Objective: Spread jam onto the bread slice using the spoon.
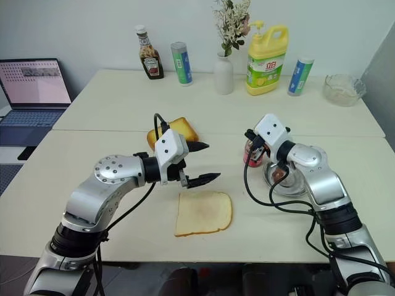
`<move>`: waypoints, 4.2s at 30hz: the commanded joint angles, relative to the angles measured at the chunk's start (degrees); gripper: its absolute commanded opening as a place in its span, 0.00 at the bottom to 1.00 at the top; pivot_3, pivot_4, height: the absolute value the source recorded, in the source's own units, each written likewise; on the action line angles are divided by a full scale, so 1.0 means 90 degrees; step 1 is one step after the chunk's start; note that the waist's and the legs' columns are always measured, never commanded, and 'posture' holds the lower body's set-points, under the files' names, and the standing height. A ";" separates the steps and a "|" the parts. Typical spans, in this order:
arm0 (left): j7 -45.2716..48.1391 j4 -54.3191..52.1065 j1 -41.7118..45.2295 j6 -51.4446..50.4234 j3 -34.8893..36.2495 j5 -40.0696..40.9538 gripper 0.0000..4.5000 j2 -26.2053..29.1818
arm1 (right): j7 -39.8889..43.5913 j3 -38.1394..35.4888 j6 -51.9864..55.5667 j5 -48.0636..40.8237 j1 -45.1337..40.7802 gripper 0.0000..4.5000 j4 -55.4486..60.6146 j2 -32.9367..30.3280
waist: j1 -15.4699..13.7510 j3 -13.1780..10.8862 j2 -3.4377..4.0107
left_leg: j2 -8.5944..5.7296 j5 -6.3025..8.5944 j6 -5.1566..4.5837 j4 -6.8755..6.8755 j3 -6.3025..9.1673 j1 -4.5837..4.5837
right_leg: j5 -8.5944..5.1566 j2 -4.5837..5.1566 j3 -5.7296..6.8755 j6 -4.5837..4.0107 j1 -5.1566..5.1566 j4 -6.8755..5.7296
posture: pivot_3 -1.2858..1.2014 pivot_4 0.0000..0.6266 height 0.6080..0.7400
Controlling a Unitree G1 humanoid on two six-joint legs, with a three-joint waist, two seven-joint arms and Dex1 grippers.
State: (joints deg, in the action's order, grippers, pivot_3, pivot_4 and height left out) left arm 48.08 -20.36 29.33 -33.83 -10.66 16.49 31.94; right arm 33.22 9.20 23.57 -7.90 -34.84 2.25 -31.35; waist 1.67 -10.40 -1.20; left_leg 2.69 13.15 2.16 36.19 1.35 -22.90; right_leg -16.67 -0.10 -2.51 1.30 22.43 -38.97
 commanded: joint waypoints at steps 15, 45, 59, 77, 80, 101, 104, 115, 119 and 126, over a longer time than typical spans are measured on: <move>0.0030 -0.0088 -0.0167 0.0261 -0.0013 -0.0177 1.00 0.0126 | -0.0717 -0.1488 0.2240 -0.1043 -0.0230 0.01 -0.0178 0.0989 | 0.0004 0.0001 0.0000 | 0.0000 0.0000 0.0000 0.0000 0.0001 0.0005 | 0.0000 0.0000 0.0000 -0.0001 -0.0004 -0.0003 | 0.52 0.24 1.00; 0.0077 0.0095 -0.0360 0.0560 -0.0075 -0.0406 1.00 0.0138 | -0.2092 -0.3185 0.3126 -0.2541 -0.0648 0.01 -0.0150 0.1880 | 0.0015 0.0000 0.0002 | 0.0000 0.0000 0.0000 -0.0002 -0.0002 0.0001 | 0.0000 0.0000 -0.0001 -0.0001 0.0000 -0.0002 | 0.52 0.24 1.00; 0.0125 0.0126 -0.0370 0.0626 -0.0096 -0.0492 1.00 0.0112 | -0.2684 -0.3747 0.3313 -0.3266 -0.0829 0.01 -0.0197 0.2116 | 0.0017 -0.0001 0.0003 | 0.0001 0.0000 -0.0001 -0.0005 -0.0003 -0.0001 | 0.0000 0.0000 -0.0003 -0.0001 0.0005 -0.0002 | 0.52 0.24 1.00; 0.0124 0.0165 -0.0378 0.0705 -0.0146 -0.0536 1.00 0.0106 | -0.3195 -0.4131 0.3487 -0.4038 -0.0836 0.01 -0.0245 0.2134 | 0.0021 -0.0001 0.0004 | 0.0001 0.0000 -0.0001 -0.0009 -0.0008 -0.0008 | 0.0001 -0.0001 -0.0007 -0.0001 0.0017 -0.0003 | 0.52 0.24 1.00; 0.0128 0.0170 -0.0373 0.0720 -0.0151 -0.0540 1.00 0.0113 | -0.3193 -0.4127 0.3514 -0.4039 -0.0797 0.01 -0.0219 0.2064 | 0.0021 -0.0001 0.0004 | 0.0001 0.0000 -0.0001 -0.0011 -0.0008 -0.0008 | 0.0000 -0.0001 -0.0007 -0.0001 0.0018 -0.0003 | 0.52 0.24 1.00; 0.0208 0.0343 -0.0312 0.0940 -0.0178 -0.0647 1.00 0.0101 | -0.3663 -0.4677 0.3861 -0.4798 -0.0711 0.01 -0.0211 0.1807 | 0.0020 -0.0001 0.0003 | 0.0001 0.0000 -0.0001 -0.0011 -0.0010 -0.0011 | 0.0000 -0.0001 -0.0010 0.0000 0.0021 -0.0002 | 0.52 0.24 1.00; 0.0210 0.0366 -0.0310 0.0973 -0.0178 -0.0669 1.00 0.0103 | -0.3791 -0.4731 0.3869 -0.4938 -0.0743 0.01 -0.0247 0.1821 | 0.0019 -0.0001 0.0004 | 0.0001 0.0001 -0.0001 -0.0011 -0.0011 -0.0013 | 0.0000 -0.0001 -0.0010 0.0000 0.0023 -0.0002 | 0.52 0.24 1.00; 0.0218 0.0371 -0.0349 0.1025 -0.0111 -0.0658 1.00 0.0109 | -0.4458 -0.5058 0.3888 -0.5719 -0.0739 0.01 -0.0314 0.2023 | 0.0020 -0.0002 0.0004 | 0.0001 0.0001 -0.0001 -0.0012 -0.0011 -0.0014 | 0.0000 -0.0001 -0.0011 0.0000 0.0024 -0.0002 | 0.52 0.24 1.00; 0.0302 0.0364 -0.0409 0.1035 0.0154 -0.0432 1.00 0.0159 | -0.4713 -0.5182 0.3857 -0.6056 -0.0740 0.01 -0.0324 0.2027 | 0.0020 -0.0002 0.0004 | 0.0001 0.0001 -0.0001 -0.0012 -0.0011 -0.0014 | 0.0000 -0.0002 -0.0010 0.0000 0.0025 -0.0002 | 0.52 0.24 1.00; 0.0455 0.0345 -0.0369 0.0913 0.0582 0.0165 1.00 0.0118 | -0.4951 -0.5278 0.3763 -0.6468 -0.0566 0.01 -0.0426 0.2036 | 0.0020 -0.0002 0.0005 | 0.0002 0.0001 -0.0002 -0.0013 -0.0011 -0.0015 | 0.0000 -0.0002 -0.0010 0.0000 0.0026 -0.0002 | 0.52 0.24 1.00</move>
State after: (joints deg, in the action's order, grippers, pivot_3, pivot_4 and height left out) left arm 51.52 -15.76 25.45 -25.85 -6.52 16.39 32.76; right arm -11.34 -37.20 58.39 -64.19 -39.90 -2.37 -12.75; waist 1.86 -10.42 -1.16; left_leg 2.71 13.16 2.15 36.07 1.24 -23.03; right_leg -16.67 -0.12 -2.60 1.30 22.66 -38.98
